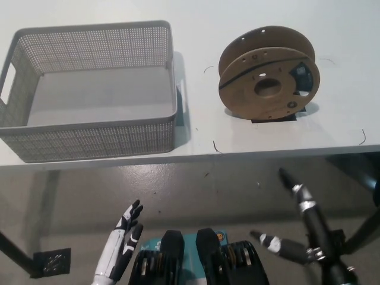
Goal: Use the right hand to pick up a 3d printing filament and place it into a container on the left side
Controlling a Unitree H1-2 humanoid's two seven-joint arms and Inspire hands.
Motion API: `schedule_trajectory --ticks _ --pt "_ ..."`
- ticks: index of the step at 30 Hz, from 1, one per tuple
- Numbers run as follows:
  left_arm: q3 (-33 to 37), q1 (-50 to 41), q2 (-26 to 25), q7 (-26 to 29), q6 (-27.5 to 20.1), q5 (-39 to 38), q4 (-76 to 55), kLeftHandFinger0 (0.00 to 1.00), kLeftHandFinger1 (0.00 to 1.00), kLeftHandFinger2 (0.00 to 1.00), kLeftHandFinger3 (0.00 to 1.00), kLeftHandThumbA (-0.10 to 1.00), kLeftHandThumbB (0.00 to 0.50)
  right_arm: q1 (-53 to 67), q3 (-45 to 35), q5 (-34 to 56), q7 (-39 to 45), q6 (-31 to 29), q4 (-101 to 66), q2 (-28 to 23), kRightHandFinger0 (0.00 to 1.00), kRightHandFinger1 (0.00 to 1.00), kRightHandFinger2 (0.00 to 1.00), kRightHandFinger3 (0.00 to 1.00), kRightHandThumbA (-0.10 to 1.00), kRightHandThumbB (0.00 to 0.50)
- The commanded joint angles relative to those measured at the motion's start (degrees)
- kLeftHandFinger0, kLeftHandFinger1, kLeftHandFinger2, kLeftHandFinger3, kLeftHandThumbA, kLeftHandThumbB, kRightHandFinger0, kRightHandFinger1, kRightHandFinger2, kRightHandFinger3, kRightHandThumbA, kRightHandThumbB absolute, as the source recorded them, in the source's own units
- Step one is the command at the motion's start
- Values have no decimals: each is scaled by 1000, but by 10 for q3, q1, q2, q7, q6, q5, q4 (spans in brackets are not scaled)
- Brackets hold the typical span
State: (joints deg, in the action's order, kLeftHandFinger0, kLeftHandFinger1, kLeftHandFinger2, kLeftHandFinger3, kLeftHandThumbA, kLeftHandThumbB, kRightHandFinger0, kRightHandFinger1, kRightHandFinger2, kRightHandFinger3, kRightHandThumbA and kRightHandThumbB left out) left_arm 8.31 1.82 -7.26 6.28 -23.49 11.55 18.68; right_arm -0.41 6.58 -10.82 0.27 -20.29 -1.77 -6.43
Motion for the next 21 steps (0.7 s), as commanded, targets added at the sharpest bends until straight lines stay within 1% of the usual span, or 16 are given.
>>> schedule_trajectory --ticks 1,3,5,6,7,8,10,11,12,13,15,17,18,19,20,21 --pt "4 14 -7 26 -34 14 -6 1000 1000 1000 1000 1000 299 -21 -39 -11 -11 -24 -110 -26 1000 1000 1000 1000 898 160" --pt "4 16 -8 30 -34 20 -8 1000 1000 1000 1000 1000 285 -42 -58 -3 11 28 -167 -51 1000 1000 1000 1000 980 194" --pt "4 19 -10 31 -34 19 -6 1000 1000 1000 1000 1000 289 -73 -74 7 29 77 -207 -81 1000 1000 1000 1000 994 220" --pt "4 18 -10 31 -34 21 -6 1000 1000 1000 1000 1000 290 -82 -79 10 32 85 -213 -89 1000 1000 1000 1000 992 220" --pt "6 18 -10 31 -34 21 -6 1000 1000 1000 1000 1000 289 -104 -88 19 43 108 -219 -110 1000 1000 1000 1000 995 239" --pt "8 19 -11 33 -34 21 -5 1000 1000 1000 1000 1000 288 -122 -95 24 52 130 -222 -128 1000 1000 1000 1000 1000 261" --pt "10 22 -13 31 -34 17 -3 1000 1000 1000 1000 1000 288 -175 -110 23 80 196 -223 -180 1000 1000 1000 1000 1000 335" --pt "10 22 -14 29 -34 16 -4 1000 1000 1000 1000 1000 287 -201 -115 21 92 227 -214 -203 1000 1000 1000 1000 1000 362" --pt "10 22 -15 29 -34 15 -4 1000 1000 1000 1000 1000 286 -229 -117 24 108 255 -202 -230 1000 1000 1000 1000 1000 367" --pt "10 22 -15 28 -34 14 -4 1000 1000 1000 1000 1000 286 -240 -116 24 116 263 -195 -243 1000 1000 1000 1000 1000 368" --pt "10 22 -15 27 -34 14 -5 1000 1000 1000 1000 1000 285 -289 -115 37 139 279 -153 -285 1000 1000 1000 1000 1000 387" --pt "11 23 -15 30 -34 17 -3 1000 1000 1000 1000 1000 282 -327 -109 66 168 314 -132 -312 1000 1000 1000 1000 1000 362" --pt "12 24 -15 30 -34 18 -1 1000 1000 1000 1000 1000 276 -356 -101 79 186 332 -118 -324 1000 1000 1000 1000 956 338" --pt "13 24 -14 30 -34 18 -1 1000 1000 1000 1000 1000 273 -373 -96 82 195 344 -110 -331 1000 1000 1000 1000 919 331" --pt "13 24 -14 30 -34 18 -1 1000 1000 1000 1000 1000 271 -382 -92 81 200 352 -106 -334 1000 1000 1000 1000 910 331" --pt "15 24 -15 32 -34 20 1 1000 1000 1000 1000 1000 272 -397 -85 77 208 363 -97 -340 1000 1000 1000 1000 837 305"
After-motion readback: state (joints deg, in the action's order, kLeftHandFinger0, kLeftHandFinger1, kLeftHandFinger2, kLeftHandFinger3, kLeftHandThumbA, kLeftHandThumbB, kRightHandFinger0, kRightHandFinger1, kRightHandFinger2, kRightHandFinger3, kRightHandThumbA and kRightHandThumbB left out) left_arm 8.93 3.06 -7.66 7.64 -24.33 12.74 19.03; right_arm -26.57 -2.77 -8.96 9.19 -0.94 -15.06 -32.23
